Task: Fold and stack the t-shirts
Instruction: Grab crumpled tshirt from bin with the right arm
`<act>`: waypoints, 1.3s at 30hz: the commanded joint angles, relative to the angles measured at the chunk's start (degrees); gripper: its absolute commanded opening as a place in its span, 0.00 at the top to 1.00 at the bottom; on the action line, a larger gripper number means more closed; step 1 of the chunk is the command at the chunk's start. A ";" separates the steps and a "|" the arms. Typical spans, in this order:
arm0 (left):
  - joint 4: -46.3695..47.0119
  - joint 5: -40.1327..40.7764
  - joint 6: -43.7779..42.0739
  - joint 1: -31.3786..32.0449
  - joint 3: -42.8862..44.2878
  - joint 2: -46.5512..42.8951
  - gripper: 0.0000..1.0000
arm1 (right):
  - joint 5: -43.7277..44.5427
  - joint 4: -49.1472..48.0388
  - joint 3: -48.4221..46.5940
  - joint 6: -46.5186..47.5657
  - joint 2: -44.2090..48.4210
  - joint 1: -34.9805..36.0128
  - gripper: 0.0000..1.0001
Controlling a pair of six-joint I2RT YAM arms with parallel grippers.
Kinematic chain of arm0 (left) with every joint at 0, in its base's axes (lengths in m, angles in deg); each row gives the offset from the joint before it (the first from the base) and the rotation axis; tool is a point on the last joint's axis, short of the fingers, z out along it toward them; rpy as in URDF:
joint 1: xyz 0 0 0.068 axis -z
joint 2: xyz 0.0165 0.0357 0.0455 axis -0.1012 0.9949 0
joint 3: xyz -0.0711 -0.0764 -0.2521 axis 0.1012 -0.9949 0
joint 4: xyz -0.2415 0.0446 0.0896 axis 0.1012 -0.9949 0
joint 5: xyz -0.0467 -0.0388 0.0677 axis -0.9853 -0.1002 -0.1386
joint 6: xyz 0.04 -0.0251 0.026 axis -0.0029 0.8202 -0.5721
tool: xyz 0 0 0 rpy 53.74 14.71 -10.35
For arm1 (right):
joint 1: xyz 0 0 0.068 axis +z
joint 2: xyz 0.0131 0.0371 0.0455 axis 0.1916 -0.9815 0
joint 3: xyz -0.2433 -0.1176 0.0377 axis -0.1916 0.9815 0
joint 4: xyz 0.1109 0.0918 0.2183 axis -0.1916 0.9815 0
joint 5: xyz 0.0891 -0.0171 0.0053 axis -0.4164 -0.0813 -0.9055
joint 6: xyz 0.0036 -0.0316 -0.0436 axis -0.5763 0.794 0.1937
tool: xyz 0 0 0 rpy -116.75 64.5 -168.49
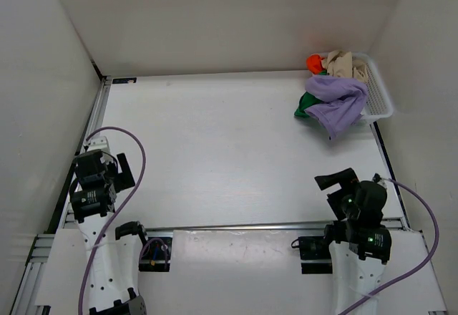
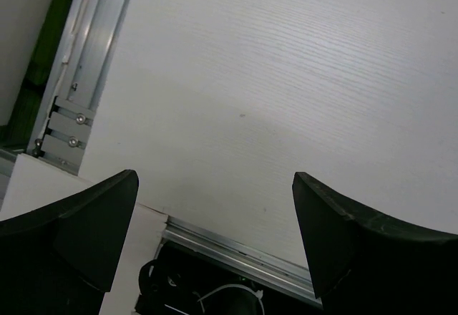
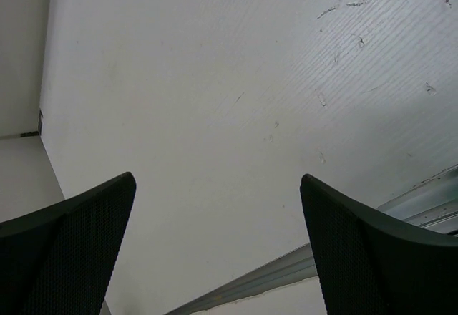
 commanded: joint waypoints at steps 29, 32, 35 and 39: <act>5.50 -2.65 0.01 -5.47 17.89 12.08 0.00 | 12.50 -11.55 -81.30 19.77 -102.65 -2.67 0.02; 4.98 -6.07 0.01 -7.14 19.12 13.66 0.00 | 10.20 -12.26 -87.02 20.39 -108.36 -3.20 0.13; 4.45 -6.70 0.01 -8.55 19.13 14.18 0.00 | 10.20 -12.79 -87.75 20.39 -109.51 -3.20 0.35; 3.92 -6.70 0.01 -8.56 19.13 13.58 0.00 | 9.67 -13.84 -86.62 20.39 -104.97 -3.20 1.00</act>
